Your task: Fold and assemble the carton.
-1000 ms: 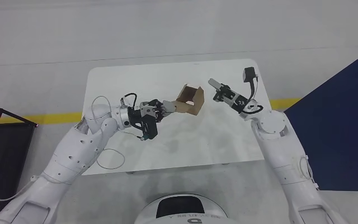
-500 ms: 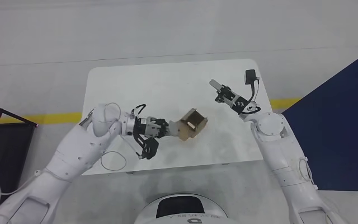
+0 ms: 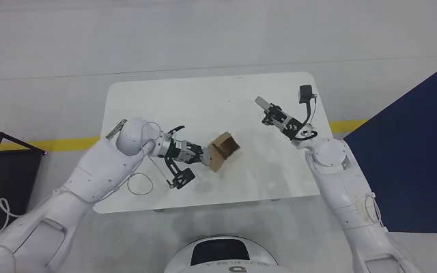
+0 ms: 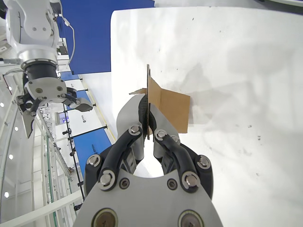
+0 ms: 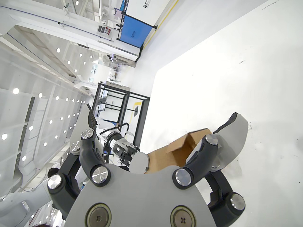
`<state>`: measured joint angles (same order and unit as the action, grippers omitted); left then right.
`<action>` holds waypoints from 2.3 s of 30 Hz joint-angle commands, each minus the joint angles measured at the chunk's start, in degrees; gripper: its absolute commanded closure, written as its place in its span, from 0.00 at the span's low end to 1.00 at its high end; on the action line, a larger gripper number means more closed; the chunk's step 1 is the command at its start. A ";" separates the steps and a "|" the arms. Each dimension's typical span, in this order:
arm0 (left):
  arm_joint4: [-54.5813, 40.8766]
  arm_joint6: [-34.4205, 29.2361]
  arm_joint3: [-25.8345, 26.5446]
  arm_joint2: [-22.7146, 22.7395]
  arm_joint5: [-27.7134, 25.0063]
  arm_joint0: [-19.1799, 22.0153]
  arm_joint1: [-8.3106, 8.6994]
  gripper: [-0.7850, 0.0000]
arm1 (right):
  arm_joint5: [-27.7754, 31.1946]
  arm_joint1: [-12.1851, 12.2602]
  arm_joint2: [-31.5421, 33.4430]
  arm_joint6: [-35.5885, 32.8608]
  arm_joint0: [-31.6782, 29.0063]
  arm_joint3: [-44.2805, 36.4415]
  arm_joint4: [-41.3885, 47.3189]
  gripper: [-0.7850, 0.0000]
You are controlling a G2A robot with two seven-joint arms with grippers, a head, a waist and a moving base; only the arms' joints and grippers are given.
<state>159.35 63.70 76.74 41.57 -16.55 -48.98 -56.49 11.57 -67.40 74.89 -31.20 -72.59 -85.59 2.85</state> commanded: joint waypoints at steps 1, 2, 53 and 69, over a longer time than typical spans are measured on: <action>1.08 -0.12 -0.48 0.08 -0.54 0.51 0.15 0.00 | -0.29 -0.01 -0.10 0.06 -0.02 -0.28 -0.14 0.00; 1.74 0.08 -0.73 0.18 -1.02 0.77 0.30 0.00 | -0.35 -0.01 -0.12 0.12 -0.02 -0.42 -0.21 0.00; -67.01 -36.31 11.19 19.87 -3.43 -37.22 0.62 0.00 | 5.57 0.11 -1.13 0.43 -2.04 -1.34 -3.20 0.00; -77.90 -36.17 -0.42 9.69 10.89 -27.46 -5.84 0.00 | 5.57 0.11 -1.13 0.43 -2.04 -1.34 -3.20 0.00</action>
<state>82.33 27.40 76.77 51.60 -4.89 -76.95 -62.07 17.14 -67.29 73.77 -30.78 -74.64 -86.93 -0.36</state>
